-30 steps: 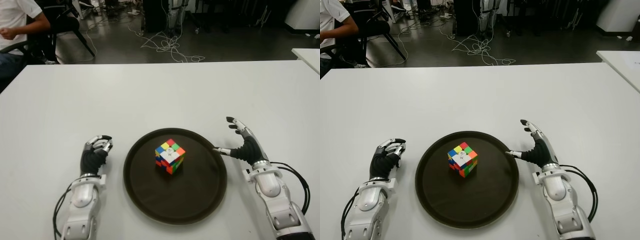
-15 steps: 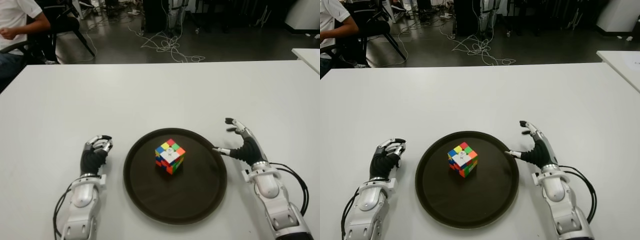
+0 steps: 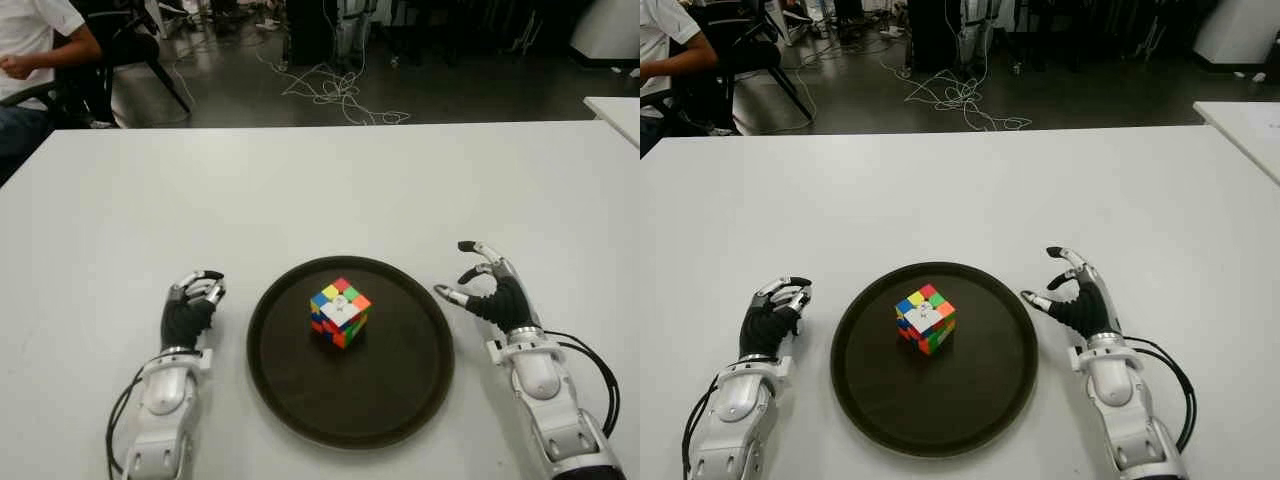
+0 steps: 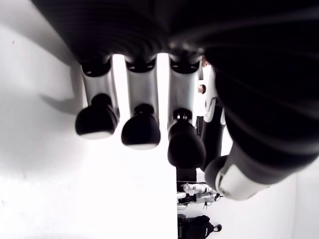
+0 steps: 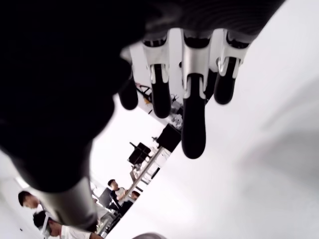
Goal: Pick up the Rubik's Cube and put it in the plate
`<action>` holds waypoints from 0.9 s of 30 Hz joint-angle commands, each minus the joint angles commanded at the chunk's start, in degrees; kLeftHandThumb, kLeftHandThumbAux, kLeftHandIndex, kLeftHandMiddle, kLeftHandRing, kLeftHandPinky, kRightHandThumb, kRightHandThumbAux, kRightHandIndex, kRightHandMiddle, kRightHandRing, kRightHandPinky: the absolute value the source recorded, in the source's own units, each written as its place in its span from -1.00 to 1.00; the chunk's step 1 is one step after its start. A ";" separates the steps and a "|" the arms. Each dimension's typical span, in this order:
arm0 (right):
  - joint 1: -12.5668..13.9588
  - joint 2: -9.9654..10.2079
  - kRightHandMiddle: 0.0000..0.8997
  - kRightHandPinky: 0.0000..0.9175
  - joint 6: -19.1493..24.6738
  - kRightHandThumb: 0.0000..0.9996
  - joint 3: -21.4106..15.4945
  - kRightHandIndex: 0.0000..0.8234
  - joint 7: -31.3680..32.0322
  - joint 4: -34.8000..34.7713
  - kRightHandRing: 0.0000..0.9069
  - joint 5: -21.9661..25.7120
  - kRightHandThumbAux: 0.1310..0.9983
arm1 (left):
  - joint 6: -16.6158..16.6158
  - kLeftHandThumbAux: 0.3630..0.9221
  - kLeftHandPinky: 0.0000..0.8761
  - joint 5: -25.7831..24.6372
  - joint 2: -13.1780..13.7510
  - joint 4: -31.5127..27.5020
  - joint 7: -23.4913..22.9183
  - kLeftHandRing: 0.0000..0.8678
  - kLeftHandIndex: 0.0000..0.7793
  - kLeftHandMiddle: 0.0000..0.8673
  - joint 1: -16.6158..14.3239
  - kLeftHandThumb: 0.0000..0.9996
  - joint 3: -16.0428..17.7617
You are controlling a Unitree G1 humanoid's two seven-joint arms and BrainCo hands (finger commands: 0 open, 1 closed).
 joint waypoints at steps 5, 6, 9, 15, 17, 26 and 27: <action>0.02 0.57 0.56 0.60 1.68 -0.47 -0.03 0.46 -1.52 -0.85 0.57 1.30 0.55 | -0.66 0.22 0.88 0.20 0.10 0.28 -0.03 0.91 0.14 0.90 0.00 0.42 -0.11; 0.01 0.94 0.61 0.65 2.12 -0.47 -0.19 0.48 -2.00 -1.13 0.62 1.79 0.55 | -0.79 0.22 0.88 0.22 0.10 0.36 -0.01 0.91 0.14 0.90 -0.01 0.42 -0.12; -0.02 1.90 0.72 0.76 3.49 -0.54 -0.45 0.59 -3.42 -1.88 0.74 3.03 0.54 | -0.91 0.22 0.87 0.12 0.09 0.59 0.03 0.91 0.14 0.90 -0.12 0.42 -0.06; 0.18 2.49 0.84 0.87 6.79 -0.63 -0.13 0.76 -5.38 -3.86 0.87 4.84 0.54 | -0.42 0.22 0.87 0.05 0.10 0.27 0.07 0.90 0.14 0.89 -0.11 0.42 -0.10; 0.29 2.67 0.86 0.89 7.95 -0.65 -0.02 0.80 -5.89 -4.70 0.89 5.45 0.54 | -0.26 0.22 0.86 0.15 0.18 0.12 0.01 0.90 0.14 0.89 -0.07 0.42 -0.20; 0.50 2.41 0.89 0.92 9.56 -0.60 0.67 0.88 -7.33 -6.19 0.92 7.01 0.56 | 0.00 0.22 0.87 0.67 0.24 -0.16 0.41 0.90 0.14 0.90 0.06 0.42 -0.50; 0.51 2.37 0.89 0.92 9.58 -0.58 0.73 0.90 -7.48 -6.27 0.92 7.09 0.57 | 0.05 0.22 0.87 0.76 0.21 -0.15 0.53 0.90 0.14 0.90 0.05 0.42 -0.52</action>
